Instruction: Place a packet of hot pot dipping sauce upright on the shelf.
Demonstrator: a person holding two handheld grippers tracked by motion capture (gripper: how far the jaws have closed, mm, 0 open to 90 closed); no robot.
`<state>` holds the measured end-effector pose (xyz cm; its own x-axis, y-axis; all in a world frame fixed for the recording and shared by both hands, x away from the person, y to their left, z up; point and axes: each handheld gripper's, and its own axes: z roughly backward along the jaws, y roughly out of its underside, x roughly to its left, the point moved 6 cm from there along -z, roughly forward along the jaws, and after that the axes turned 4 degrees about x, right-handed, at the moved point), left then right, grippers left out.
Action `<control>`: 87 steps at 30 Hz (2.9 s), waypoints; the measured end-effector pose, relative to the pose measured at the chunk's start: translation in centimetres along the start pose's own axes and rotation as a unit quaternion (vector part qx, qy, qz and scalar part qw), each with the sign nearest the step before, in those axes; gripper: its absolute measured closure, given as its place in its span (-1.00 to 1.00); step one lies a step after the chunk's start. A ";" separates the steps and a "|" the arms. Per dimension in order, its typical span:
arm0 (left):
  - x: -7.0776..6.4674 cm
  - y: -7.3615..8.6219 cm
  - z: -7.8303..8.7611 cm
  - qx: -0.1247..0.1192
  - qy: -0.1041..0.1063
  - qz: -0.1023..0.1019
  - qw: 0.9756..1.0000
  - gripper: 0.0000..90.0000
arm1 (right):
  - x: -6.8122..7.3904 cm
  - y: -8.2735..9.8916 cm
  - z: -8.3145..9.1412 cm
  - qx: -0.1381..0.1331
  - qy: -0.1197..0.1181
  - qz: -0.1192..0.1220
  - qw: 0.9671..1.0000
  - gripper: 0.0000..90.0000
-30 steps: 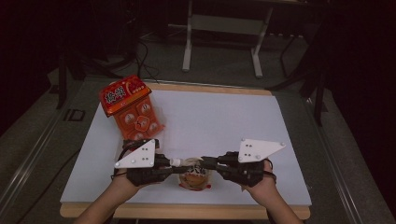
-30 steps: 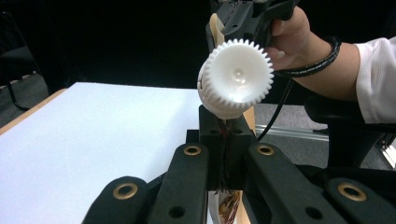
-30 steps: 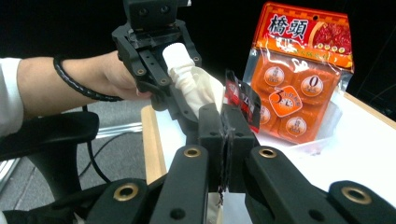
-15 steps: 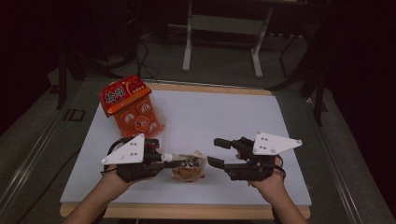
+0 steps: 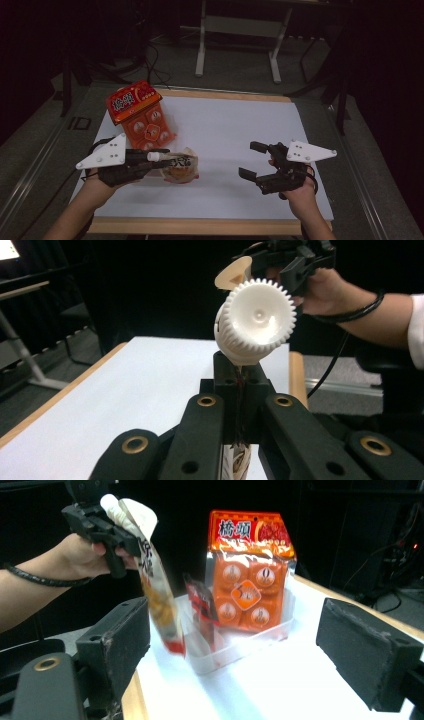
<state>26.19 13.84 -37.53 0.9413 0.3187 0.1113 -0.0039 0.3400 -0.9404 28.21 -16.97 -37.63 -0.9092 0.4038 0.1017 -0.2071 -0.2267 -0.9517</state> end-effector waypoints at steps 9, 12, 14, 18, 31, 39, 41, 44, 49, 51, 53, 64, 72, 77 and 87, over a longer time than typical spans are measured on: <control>2.3 1.8 2.1 0.006 -0.015 0.005 1.000 0.99 | -0.9 1.5 0.1 0.015 0.005 -0.020 1.000 -0.68; 2.9 2.4 2.5 0.006 -0.020 0.006 1.000 0.99 | -0.9 1.7 0.1 0.015 0.002 -0.023 1.000 -0.68; 3.4 3.0 2.7 0.006 -0.021 0.011 1.000 0.99 | -1.0 1.8 0.0 0.017 0.004 -0.024 1.000 -0.68; 4.0 4.1 3.0 0.011 -0.027 0.017 0.999 0.99 | -1.2 2.0 0.0 0.018 0.004 -0.028 0.999 -0.68; 4.9 7.1 3.3 0.021 -0.018 0.025 0.999 0.99 | -1.6 2.6 -0.4 0.020 -0.002 -0.038 0.999 -0.66; 5.2 8.9 3.0 0.037 -0.010 0.035 0.999 0.99 | -1.6 2.8 -0.4 0.022 -0.004 -0.040 0.999 -0.65; 5.2 9.4 2.8 0.040 -0.011 0.038 0.998 0.99 | -1.6 2.8 -0.4 0.021 -0.005 -0.042 0.999 -0.66; 5.2 10.3 2.5 0.039 -0.007 0.048 0.998 0.99 | -1.6 3.0 -0.5 0.024 -0.005 -0.043 0.999 -0.66; 5.1 11.9 2.0 0.040 -0.004 0.058 0.998 0.98 | -1.6 3.2 -0.7 0.027 -0.007 -0.046 0.999 -0.65; 5.1 12.3 1.8 0.040 -0.003 0.059 0.997 0.98 | -1.6 3.3 -0.8 0.027 -0.009 -0.048 0.998 -0.65; 5.1 12.8 1.7 0.044 -0.002 0.060 0.997 0.98 | -1.6 3.3 -0.8 0.028 -0.010 -0.050 0.998 -0.65; 5.3 14.2 1.9 0.030 0.003 0.070 0.997 0.90 | -1.4 3.5 -1.0 0.034 -0.017 -0.052 0.998 -0.65; 5.3 12.6 2.9 0.007 -0.022 0.069 0.997 0.19 | -1.3 3.5 -1.0 0.036 -0.019 -0.052 0.998 -0.65; 4.9 11.5 3.2 0.002 -0.027 0.069 0.997 -0.37 | -1.3 3.6 -1.1 0.038 -0.022 -0.054 0.998 -0.65; 4.6 8.7 3.1 -0.006 -0.065 0.084 0.994 -0.90 | -1.1 3.6 -1.2 0.041 -0.024 -0.054 0.997 -0.65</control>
<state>29.45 21.04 -44.19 0.8756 0.4829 -0.0079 -0.1528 0.2615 -0.9530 28.93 -17.21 -41.56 -0.8960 0.3874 0.2170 -0.3311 -0.2573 -0.9078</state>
